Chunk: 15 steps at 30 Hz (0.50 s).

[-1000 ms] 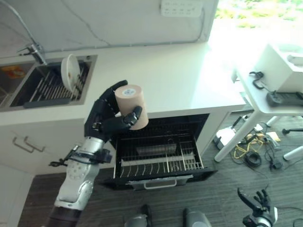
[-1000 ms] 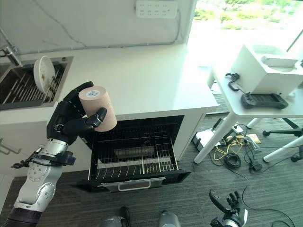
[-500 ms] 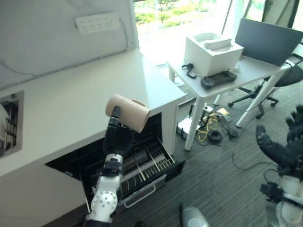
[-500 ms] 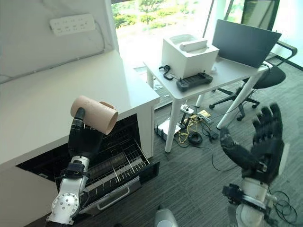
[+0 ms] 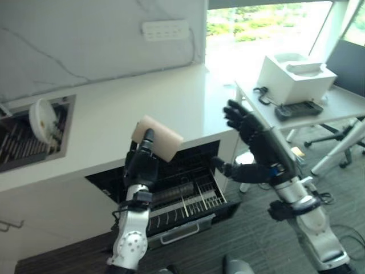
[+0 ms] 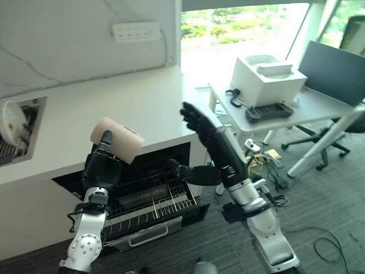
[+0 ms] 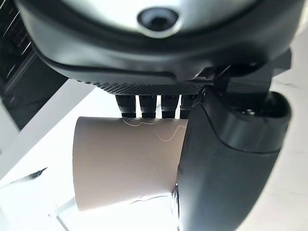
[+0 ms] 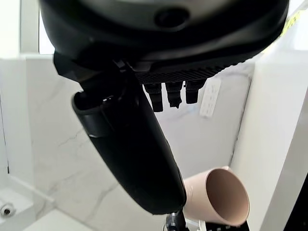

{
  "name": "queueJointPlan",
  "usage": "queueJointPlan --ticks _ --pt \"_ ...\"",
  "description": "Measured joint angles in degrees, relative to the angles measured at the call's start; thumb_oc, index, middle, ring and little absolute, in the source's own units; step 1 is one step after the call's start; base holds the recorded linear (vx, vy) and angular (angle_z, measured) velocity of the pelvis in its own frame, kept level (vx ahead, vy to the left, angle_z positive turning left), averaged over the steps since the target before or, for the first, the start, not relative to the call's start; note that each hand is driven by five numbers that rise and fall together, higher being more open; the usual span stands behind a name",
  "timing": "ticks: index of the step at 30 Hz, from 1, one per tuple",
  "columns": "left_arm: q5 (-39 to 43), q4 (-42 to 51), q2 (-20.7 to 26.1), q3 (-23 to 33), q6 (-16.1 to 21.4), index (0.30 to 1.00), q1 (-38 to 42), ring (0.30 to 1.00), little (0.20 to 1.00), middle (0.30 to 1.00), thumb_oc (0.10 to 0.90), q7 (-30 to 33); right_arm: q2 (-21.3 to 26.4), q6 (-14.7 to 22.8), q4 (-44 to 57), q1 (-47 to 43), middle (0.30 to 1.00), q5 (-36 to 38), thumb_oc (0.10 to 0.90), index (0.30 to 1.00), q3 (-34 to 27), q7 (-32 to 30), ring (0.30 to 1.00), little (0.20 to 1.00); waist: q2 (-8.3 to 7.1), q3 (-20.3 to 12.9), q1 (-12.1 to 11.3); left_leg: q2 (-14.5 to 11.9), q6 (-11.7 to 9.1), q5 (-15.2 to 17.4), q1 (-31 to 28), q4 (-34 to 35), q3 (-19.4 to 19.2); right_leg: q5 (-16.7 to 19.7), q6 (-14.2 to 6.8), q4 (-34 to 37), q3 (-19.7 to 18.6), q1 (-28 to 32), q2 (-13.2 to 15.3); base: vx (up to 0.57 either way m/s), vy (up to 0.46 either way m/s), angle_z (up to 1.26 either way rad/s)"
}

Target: Place the dishes in the dishwasher.

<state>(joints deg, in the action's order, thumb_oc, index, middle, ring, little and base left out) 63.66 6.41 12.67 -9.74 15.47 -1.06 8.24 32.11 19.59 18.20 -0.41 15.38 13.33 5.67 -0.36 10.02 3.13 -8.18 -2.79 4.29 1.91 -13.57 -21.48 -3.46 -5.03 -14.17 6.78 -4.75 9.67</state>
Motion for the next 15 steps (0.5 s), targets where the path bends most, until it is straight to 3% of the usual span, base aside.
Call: queueJointPlan --ticks 11,15 --pt "-2.13 -3.77 0.16 -3.32 0.59 0.300 2.56 0.300 0.300 0.300 0.400 2.64 0.21 -5.12 -0.82 -6.84 0.900 -2.01 0.800 0.900 5.33 -4.48 0.900 0.900 -0.10 -0.07 -1.82 0.38 0.11 -0.17 0.10 -0.22 2.05 -0.69 0.40 -0.31 1.87 1.27 0.52 0.00 -0.023 0.10" --pt "-2.15 -3.96 0.17 -3.51 0.61 0.300 2.87 0.300 0.300 0.300 0.400 2.78 0.25 -7.41 -1.30 -8.97 0.900 -6.44 0.800 0.900 7.68 -6.42 0.900 0.900 -0.13 -0.09 -1.86 0.39 0.20 -0.13 0.86 -0.92 2.87 -0.76 0.38 -0.50 2.55 1.29 0.62 0.02 -0.022 0.09"
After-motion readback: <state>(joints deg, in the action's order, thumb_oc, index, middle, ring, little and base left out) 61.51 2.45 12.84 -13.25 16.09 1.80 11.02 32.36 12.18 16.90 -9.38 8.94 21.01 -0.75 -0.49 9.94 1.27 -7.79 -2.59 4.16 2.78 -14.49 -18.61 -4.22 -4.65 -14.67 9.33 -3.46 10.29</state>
